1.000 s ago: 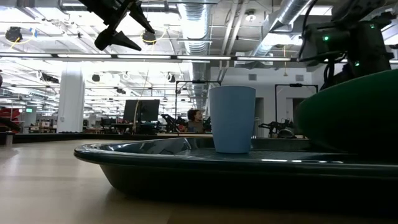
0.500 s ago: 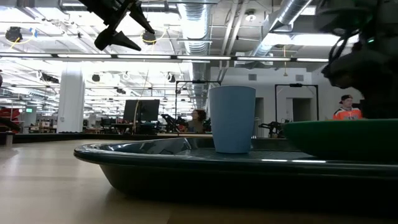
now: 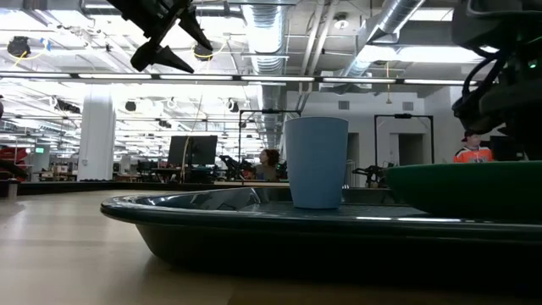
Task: Pick and place plate/cup/fork/spoon on tray
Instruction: Put the green plate on the black tray
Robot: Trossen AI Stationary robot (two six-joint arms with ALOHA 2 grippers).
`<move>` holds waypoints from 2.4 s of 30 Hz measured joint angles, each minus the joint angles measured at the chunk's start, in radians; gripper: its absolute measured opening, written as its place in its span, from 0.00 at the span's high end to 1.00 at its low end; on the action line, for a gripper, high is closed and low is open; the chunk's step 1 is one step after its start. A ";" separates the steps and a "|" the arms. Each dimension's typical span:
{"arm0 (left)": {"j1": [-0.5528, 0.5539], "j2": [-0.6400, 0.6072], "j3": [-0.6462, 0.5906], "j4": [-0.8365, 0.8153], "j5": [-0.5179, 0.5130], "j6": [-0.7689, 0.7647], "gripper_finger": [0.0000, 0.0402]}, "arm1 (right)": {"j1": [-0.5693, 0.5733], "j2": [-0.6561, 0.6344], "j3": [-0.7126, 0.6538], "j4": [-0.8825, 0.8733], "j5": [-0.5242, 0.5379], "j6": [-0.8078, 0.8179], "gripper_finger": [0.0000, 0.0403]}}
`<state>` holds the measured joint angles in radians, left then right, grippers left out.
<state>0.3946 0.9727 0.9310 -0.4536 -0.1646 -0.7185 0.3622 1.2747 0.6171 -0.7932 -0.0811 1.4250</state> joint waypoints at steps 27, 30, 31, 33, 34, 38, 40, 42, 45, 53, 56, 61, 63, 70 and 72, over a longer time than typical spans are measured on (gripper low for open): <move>0.000 0.009 0.000 -0.001 0.000 0.005 0.29 | -0.004 0.008 0.000 0.253 -0.048 0.232 0.99; 0.000 0.009 0.000 -0.001 0.000 0.006 0.29 | 0.002 0.008 0.000 0.275 -0.046 0.255 0.99; 0.000 0.009 0.000 -0.001 0.000 0.008 0.29 | 0.006 0.008 0.000 0.282 -0.040 0.264 0.99; 0.000 0.009 0.000 -0.001 0.000 0.013 0.29 | 0.017 0.008 0.000 0.301 -0.028 0.287 0.99; 0.000 0.009 0.000 -0.001 0.000 0.018 0.29 | 0.022 0.008 0.000 0.312 -0.020 0.302 0.99; 0.000 0.009 0.000 -0.001 0.000 0.019 0.29 | 0.062 0.008 0.000 0.340 0.027 0.356 0.99; 0.000 0.009 0.000 -0.001 0.000 0.019 0.29 | 0.081 0.008 0.000 0.342 0.047 0.381 0.99; 0.000 0.009 0.000 -0.001 0.000 0.019 0.29 | 0.098 0.008 0.000 0.347 0.061 0.394 0.99; 0.000 0.009 0.000 -0.001 0.000 0.019 0.29 | 0.121 0.008 0.000 0.365 0.075 0.404 0.99; 0.000 0.009 0.000 -0.001 0.000 0.018 0.29 | 0.157 0.043 0.117 0.252 0.166 0.371 1.00; 0.000 0.009 0.000 -0.001 0.000 0.018 0.29 | 0.166 0.089 0.162 0.214 0.163 0.350 1.00; 0.000 0.009 0.000 -0.001 0.000 0.018 0.29 | 0.178 0.169 0.208 0.229 0.156 0.340 1.00; 0.000 0.009 0.000 -0.001 0.000 0.018 0.29 | 0.170 0.199 0.222 0.240 0.154 0.322 1.00; 0.000 0.009 0.000 -0.001 0.001 0.016 0.29 | 0.100 0.237 0.241 0.252 0.131 0.229 0.99; 0.000 0.009 0.000 -0.001 0.000 0.017 0.29 | 0.080 0.236 0.242 0.251 0.130 0.211 0.99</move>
<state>0.3944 0.9813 0.9314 -0.4544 -0.1642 -0.7020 0.4423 1.5108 0.8589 -0.5427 0.0490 1.6363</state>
